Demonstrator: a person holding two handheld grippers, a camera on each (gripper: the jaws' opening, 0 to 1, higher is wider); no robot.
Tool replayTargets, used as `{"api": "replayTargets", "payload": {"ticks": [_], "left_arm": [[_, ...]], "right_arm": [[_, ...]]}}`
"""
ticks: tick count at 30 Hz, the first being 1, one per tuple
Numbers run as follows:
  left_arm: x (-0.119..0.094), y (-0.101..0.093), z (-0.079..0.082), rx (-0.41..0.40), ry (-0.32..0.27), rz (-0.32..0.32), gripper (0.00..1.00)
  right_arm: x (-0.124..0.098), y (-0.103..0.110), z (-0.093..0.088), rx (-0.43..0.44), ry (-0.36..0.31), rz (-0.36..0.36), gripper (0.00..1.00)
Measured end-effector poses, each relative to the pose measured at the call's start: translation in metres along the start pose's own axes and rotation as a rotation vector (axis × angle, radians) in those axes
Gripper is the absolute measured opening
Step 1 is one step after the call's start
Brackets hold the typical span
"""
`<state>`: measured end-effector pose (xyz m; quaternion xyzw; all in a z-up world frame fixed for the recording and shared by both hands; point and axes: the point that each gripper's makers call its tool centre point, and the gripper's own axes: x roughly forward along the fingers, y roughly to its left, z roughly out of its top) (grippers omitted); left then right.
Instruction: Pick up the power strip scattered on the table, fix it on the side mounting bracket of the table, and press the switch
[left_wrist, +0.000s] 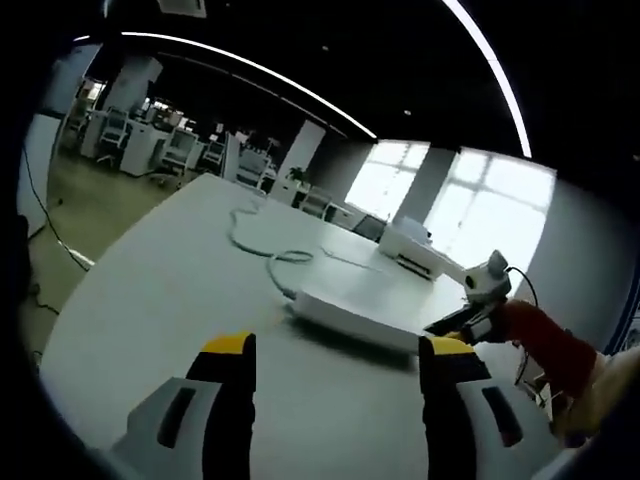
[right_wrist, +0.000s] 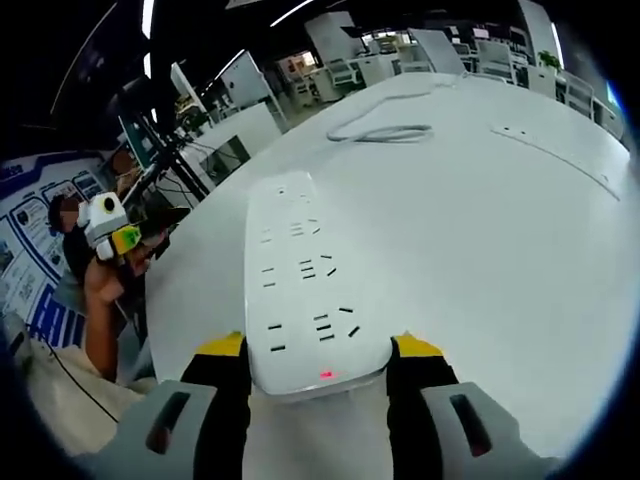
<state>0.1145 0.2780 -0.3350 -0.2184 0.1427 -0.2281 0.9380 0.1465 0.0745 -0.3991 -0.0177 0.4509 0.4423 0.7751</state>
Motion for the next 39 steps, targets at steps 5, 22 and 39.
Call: {"api": "replayTargets", "payload": {"ticks": [5,22,39], "left_arm": [[0.006,0.001,-0.005,-0.009,0.015,0.002,0.7],[0.026,0.0,-0.005,-0.167,0.028,-0.021,0.7],[0.059,-0.006,-0.003,-0.442,0.011,-0.055,0.69]], "right_arm": [[0.001,0.001,0.0,0.007,0.003,0.003,0.49],[0.006,0.008,0.001,0.042,-0.004,0.019,0.49],[0.005,0.01,0.006,0.054,-0.013,0.019,0.49]]}}
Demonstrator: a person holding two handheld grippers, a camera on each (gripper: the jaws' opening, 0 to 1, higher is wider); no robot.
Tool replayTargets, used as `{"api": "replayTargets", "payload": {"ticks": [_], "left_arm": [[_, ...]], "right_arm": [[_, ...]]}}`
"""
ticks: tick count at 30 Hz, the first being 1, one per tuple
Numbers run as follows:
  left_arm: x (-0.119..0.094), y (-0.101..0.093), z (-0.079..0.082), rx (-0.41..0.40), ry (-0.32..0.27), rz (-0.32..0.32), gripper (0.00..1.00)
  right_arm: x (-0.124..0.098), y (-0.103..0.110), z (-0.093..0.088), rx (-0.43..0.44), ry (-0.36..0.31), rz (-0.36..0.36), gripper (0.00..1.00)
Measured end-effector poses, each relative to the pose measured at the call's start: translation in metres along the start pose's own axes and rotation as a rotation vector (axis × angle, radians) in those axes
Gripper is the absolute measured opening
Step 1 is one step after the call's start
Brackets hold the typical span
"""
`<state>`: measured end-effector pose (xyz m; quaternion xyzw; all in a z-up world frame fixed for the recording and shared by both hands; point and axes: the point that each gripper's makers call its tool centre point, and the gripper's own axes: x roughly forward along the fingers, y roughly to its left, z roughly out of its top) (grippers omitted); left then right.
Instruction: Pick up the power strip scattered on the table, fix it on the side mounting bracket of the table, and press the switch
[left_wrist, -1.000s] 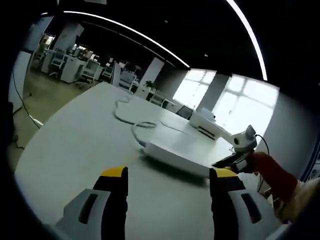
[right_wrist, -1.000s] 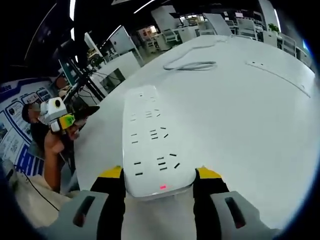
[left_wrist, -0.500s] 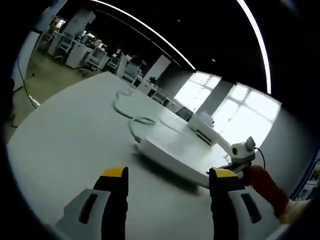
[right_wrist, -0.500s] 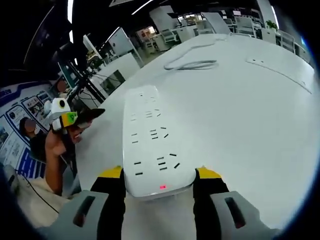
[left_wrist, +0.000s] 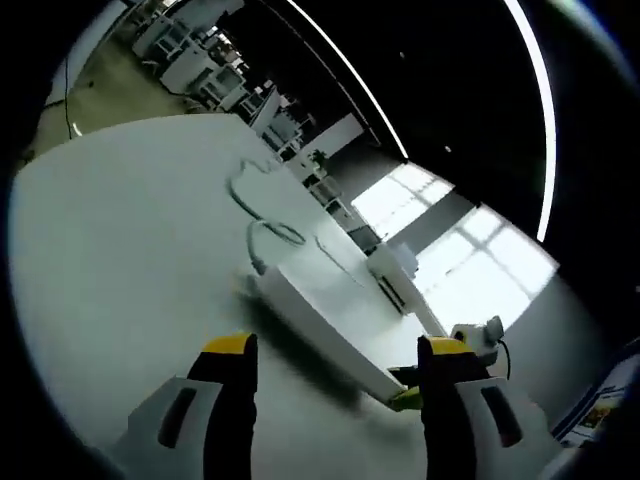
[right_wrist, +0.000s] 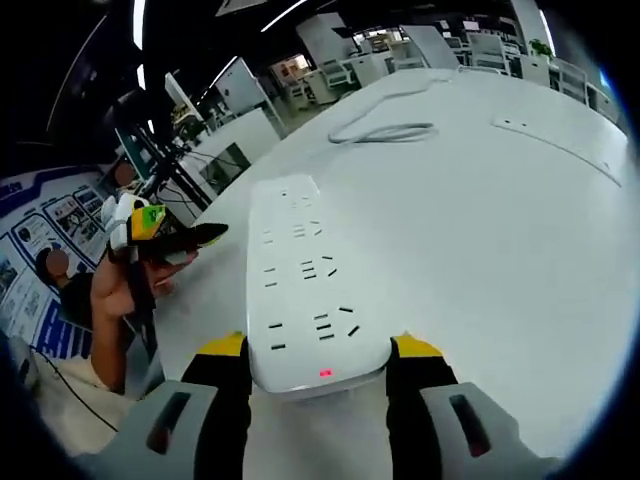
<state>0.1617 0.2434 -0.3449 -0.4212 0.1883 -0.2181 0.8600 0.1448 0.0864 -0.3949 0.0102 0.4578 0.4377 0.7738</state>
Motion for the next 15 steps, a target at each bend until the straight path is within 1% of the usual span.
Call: {"api": "replayTargets", "payload": {"ticks": [6,7,10,15], "left_arm": [[0.008,0.001,-0.002,-0.078,-0.007,-0.023,0.7],[0.009,0.001,-0.002,-0.081,-0.008,-0.024,0.7],[0.012,-0.004,-0.008,-0.145,0.0,-0.036,0.7],[0.017,-0.003,-0.005,-0.212,-0.008,-0.043,0.7]], "right_arm": [[0.001,0.0,0.0,-0.001,0.004,0.0,0.49],[0.001,0.0,0.0,-0.001,0.004,0.0,0.49],[0.001,0.0,0.0,0.004,0.002,0.002,0.49],[0.002,0.0,-0.001,0.006,0.005,0.004,0.49]]}}
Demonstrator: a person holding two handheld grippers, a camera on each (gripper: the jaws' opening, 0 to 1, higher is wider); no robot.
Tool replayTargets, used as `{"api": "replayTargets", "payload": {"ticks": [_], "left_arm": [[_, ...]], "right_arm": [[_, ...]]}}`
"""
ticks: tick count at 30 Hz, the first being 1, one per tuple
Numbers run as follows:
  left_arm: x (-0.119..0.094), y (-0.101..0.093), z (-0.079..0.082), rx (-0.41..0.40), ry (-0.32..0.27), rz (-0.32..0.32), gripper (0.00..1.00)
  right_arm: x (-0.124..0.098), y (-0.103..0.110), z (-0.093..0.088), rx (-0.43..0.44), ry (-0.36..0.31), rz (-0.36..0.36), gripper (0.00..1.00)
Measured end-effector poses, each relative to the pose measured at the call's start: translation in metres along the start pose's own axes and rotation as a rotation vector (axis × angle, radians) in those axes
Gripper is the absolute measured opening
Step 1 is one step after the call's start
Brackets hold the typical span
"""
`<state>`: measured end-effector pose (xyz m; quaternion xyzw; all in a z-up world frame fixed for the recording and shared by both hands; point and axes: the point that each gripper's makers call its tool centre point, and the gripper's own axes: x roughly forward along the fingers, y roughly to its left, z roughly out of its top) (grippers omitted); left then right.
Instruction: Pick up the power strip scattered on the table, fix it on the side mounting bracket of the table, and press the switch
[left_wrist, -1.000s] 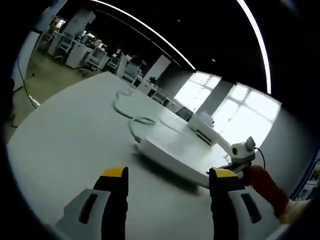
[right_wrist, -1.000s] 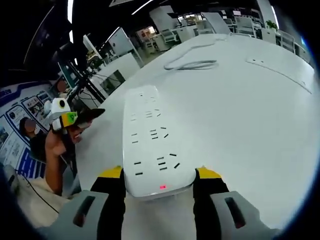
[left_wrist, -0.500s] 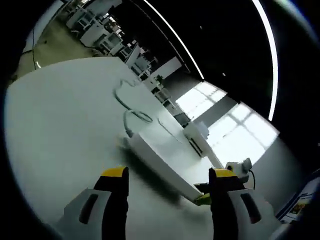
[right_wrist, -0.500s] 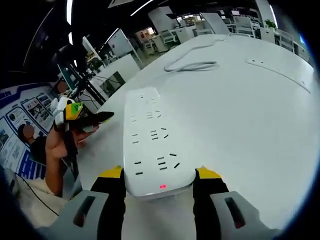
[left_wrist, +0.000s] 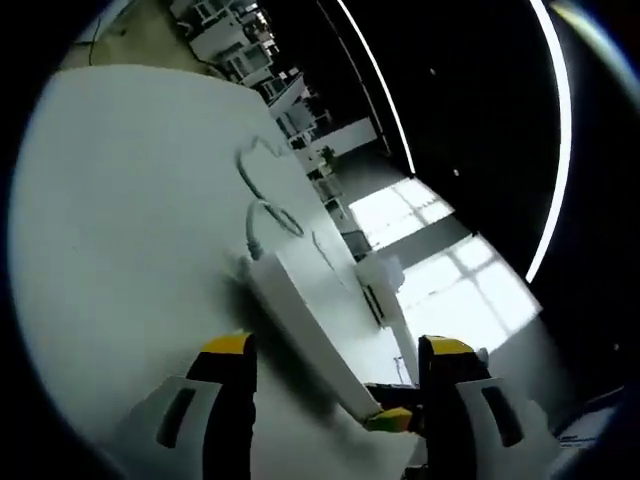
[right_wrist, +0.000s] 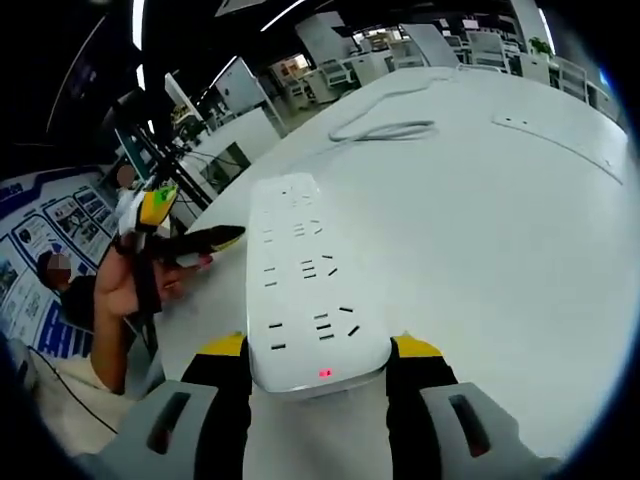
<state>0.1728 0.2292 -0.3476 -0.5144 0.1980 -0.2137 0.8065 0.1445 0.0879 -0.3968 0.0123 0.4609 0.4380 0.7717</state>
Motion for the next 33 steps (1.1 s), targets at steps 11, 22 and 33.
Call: {"api": "replayTargets", "payload": {"ticks": [11,22,33], "left_arm": [[0.016,-0.004,0.003,-0.07,-0.008,0.005,0.72],[0.027,0.007,0.006,-0.114,-0.006,0.012,0.71],[0.038,0.01,0.013,-0.164,-0.018,0.003,0.7]], "right_arm": [[0.002,0.002,0.0,0.009,0.005,0.007,0.49],[0.003,0.003,-0.001,0.017,0.007,0.013,0.49],[0.004,0.003,0.0,0.019,0.005,0.015,0.49]]}}
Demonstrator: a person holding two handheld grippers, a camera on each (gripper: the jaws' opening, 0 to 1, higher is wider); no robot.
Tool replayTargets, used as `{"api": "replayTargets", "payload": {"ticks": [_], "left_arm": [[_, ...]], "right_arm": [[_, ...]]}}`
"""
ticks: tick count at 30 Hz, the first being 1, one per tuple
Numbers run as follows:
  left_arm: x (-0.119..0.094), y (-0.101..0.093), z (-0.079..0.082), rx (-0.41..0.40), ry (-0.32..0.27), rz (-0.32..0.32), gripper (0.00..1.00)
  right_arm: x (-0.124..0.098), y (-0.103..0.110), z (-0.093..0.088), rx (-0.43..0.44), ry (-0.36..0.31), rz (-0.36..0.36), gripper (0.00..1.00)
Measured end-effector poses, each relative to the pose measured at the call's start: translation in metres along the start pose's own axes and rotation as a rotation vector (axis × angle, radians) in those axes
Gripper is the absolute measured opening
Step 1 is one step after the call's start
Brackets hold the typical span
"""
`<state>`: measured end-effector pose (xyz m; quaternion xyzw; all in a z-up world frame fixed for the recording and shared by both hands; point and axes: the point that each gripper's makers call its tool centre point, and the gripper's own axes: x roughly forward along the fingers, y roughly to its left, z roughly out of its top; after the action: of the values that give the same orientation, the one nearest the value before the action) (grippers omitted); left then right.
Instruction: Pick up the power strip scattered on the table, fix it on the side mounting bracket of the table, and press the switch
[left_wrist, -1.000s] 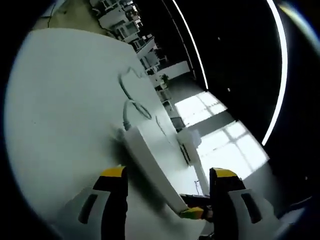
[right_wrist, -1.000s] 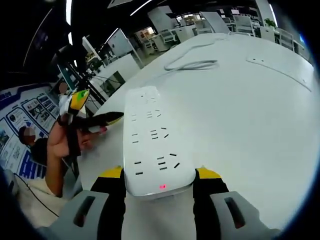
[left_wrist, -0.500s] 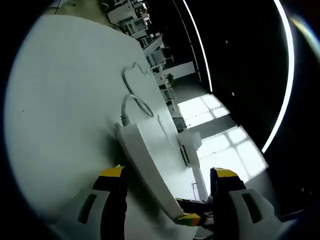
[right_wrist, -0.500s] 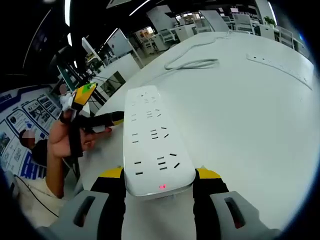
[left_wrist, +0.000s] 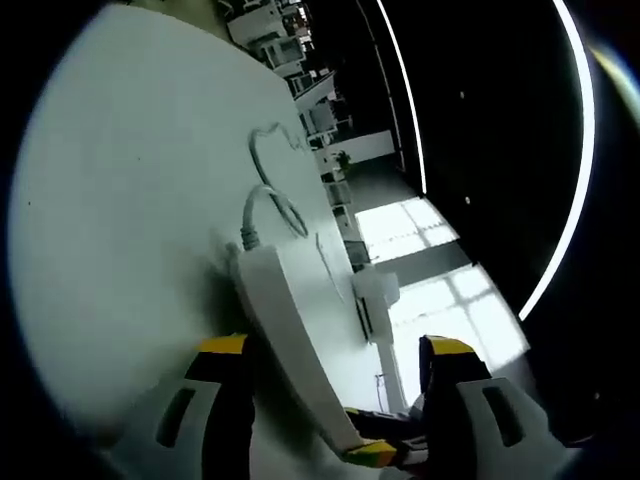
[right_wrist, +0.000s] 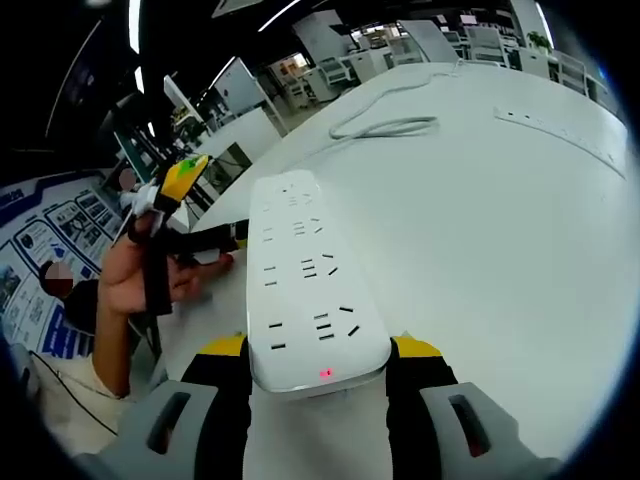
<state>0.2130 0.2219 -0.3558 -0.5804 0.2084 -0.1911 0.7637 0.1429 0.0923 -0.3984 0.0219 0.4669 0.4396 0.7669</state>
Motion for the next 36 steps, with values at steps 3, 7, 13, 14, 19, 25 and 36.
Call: {"api": "replayTargets", "payload": {"ticks": [3,7,13,14,19,25,36], "left_arm": [[0.0,0.0,0.001,-0.007,-0.017,0.002,0.7],[0.003,0.001,0.004,-0.022,-0.037,0.004,0.69],[0.006,0.001,0.003,-0.037,-0.056,0.008,0.68],[0.007,0.001,0.003,-0.04,-0.059,0.008,0.68],[0.009,0.002,0.005,-0.06,-0.079,0.011,0.67],[0.01,0.004,0.006,-0.089,-0.082,0.012,0.65],[0.013,0.022,0.006,-0.128,-0.066,0.101,0.47]], "right_arm": [[0.0,0.0,0.0,0.001,0.0,0.001,0.49],[0.001,0.001,0.0,0.003,0.0,0.001,0.49],[0.001,0.0,0.001,0.006,-0.003,0.002,0.49],[0.001,0.001,0.001,0.006,-0.002,0.002,0.49],[0.002,0.002,0.001,0.014,-0.005,0.009,0.49],[0.002,0.003,0.001,0.016,-0.004,0.013,0.49],[0.002,0.0,0.002,-0.001,-0.001,0.008,0.48]]}}
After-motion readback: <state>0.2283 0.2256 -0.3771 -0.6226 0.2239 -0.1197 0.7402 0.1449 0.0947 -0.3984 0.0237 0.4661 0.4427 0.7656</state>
